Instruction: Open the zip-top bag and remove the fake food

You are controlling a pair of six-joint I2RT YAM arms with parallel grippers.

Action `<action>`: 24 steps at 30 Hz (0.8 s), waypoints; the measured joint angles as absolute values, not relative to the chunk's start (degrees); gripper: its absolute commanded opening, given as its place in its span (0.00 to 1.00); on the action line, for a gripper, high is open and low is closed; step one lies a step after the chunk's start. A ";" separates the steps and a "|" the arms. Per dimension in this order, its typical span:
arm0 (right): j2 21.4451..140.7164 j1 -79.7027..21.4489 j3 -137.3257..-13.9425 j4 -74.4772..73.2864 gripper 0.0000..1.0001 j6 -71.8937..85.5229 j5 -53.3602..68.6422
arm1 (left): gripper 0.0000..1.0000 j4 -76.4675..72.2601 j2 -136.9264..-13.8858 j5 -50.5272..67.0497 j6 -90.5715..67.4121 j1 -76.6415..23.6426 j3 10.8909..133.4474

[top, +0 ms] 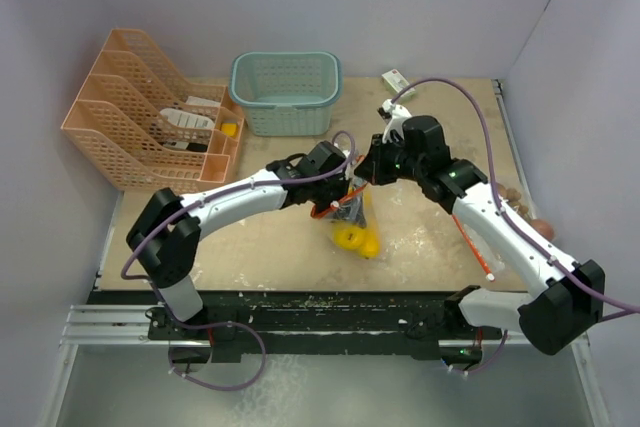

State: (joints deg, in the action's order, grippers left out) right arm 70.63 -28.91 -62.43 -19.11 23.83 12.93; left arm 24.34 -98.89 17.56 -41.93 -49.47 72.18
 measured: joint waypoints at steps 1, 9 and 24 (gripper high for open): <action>70.59 -28.95 -62.43 -18.00 0.00 23.81 12.93 | 0.47 25.87 -98.35 16.95 -41.52 -48.90 72.69; 68.03 -29.06 -62.46 -12.60 0.00 22.57 10.04 | 0.49 34.76 -96.82 13.41 -39.42 -46.57 80.47; 72.64 -28.88 -61.98 -20.23 0.00 21.56 7.84 | 0.49 31.75 -88.18 9.63 -41.12 -42.13 85.67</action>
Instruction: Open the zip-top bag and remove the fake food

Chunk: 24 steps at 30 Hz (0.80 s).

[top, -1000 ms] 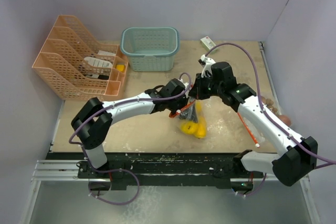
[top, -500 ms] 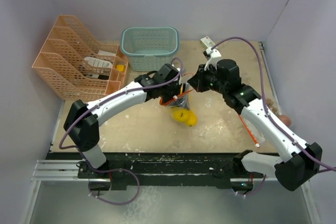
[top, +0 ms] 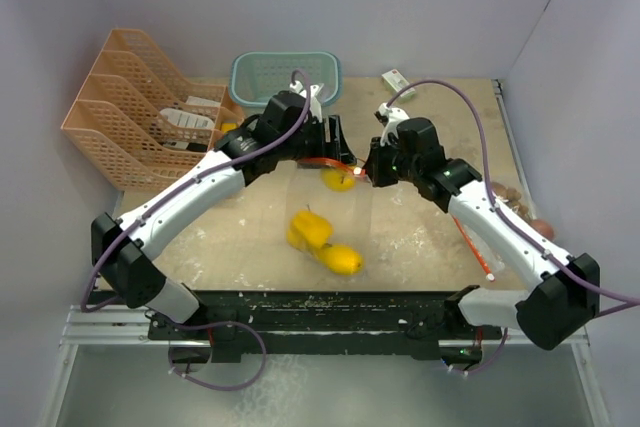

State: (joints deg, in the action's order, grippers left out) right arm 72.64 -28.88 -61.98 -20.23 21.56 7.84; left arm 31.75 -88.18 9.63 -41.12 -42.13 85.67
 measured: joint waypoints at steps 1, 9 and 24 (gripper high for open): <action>72.42 -29.23 -62.00 -19.33 0.00 21.50 8.23 | 0.49 31.33 -87.68 9.56 -41.19 -41.82 85.67; 71.61 -29.23 -62.00 -18.55 0.00 21.37 8.43 | 0.49 34.50 -88.88 7.68 -40.84 -41.76 89.23; 62.04 -30.44 -60.51 -14.70 0.00 18.81 9.72 | 0.51 38.37 -94.30 5.50 -39.79 -39.44 97.32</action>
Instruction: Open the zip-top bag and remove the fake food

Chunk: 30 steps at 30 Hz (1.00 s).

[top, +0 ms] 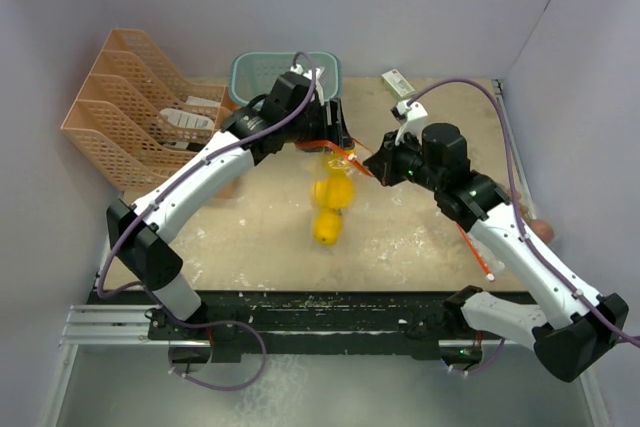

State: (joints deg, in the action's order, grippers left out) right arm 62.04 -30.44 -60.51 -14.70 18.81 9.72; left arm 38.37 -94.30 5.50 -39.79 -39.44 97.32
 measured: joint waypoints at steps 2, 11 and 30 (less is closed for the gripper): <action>61.25 -30.41 -60.69 -14.72 0.00 18.87 9.65 | 0.51 38.72 -94.85 4.62 -38.79 -39.44 97.30; 60.49 -30.41 -60.73 -17.37 0.00 21.06 7.33 | 0.53 32.67 -92.44 2.37 -34.22 -37.50 87.88; 67.79 -30.35 -60.27 -18.00 0.00 21.23 7.07 | 0.54 31.86 -96.60 8.78 -35.29 -22.61 108.16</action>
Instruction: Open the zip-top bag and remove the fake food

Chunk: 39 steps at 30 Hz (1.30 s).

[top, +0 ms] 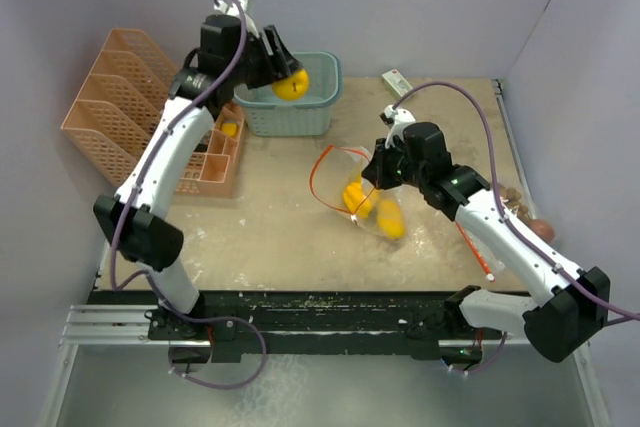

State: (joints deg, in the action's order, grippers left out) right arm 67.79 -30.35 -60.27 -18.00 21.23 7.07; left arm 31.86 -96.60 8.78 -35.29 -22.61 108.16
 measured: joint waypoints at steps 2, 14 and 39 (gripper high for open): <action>68.14 -30.35 -60.27 -18.02 0.00 21.21 7.03 | 0.55 32.84 -101.14 9.13 -35.53 -18.63 112.46; 68.03 -30.35 -59.90 -19.49 0.00 20.80 6.46 | 0.84 36.34 -120.29 5.67 -37.01 -11.75 125.99; 72.07 -30.35 -59.13 -18.98 0.00 18.98 6.15 | 0.50 35.16 -90.61 -0.23 -40.99 -41.08 95.09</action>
State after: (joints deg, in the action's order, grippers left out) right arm 72.07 -30.35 -59.13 -18.98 18.98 6.15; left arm 35.16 -90.61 -0.23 -40.99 -41.08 95.09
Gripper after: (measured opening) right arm 0.005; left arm 0.599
